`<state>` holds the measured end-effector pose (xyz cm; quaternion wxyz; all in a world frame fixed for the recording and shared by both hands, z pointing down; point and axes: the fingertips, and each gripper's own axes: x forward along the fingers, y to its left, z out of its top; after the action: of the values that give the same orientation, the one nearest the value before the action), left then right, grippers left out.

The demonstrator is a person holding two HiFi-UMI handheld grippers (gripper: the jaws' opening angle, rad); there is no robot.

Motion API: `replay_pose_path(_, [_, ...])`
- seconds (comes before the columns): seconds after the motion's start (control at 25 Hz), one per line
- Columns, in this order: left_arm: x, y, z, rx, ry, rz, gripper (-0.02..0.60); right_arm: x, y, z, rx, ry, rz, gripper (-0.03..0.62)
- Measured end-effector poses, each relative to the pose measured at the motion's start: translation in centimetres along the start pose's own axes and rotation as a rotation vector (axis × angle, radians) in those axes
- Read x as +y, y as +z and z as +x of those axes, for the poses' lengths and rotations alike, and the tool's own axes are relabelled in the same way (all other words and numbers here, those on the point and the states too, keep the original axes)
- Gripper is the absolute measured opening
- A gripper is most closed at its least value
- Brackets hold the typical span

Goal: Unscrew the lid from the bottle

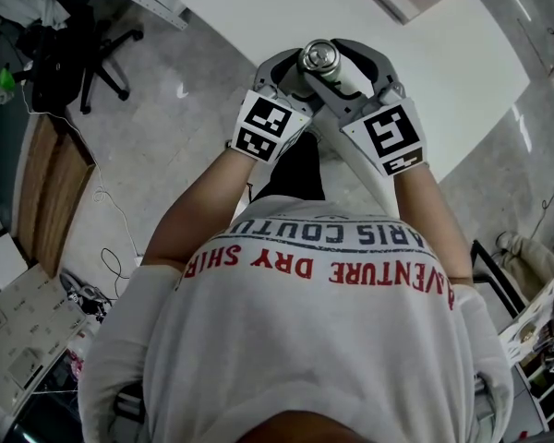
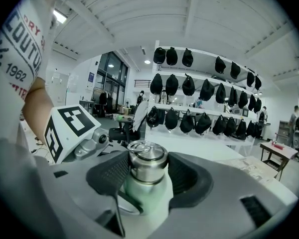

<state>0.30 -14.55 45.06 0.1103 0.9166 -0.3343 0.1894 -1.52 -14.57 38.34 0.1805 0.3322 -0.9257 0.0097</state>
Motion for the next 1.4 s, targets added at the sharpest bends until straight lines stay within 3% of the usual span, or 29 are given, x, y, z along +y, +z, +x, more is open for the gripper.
replay_pose_path(0.4, [-0.3,-0.3,-0.2,0.062,-0.188,0.091,0.37,0.7,-0.1,0.1,0.053,0.153,-0.09,0.244])
replay_pose_path(1.08, [0.0,-0.4,-0.3,0.203,-0.551,0.279,0.371,1.0,0.0,0.8,0.184,0.511,-0.281,0.244])
replay_pose_path(1.24, [0.0,-0.6,-0.4,0.218,-0.592,0.299,0.371,1.1,-0.1,0.9,0.202,0.548,-0.288,0.245])
replay_pose_path(1.4, [0.0,-0.5,-0.4,0.201,-0.584,0.285,0.371,1.1,0.1,0.9,0.197,0.543,-0.277,0.249])
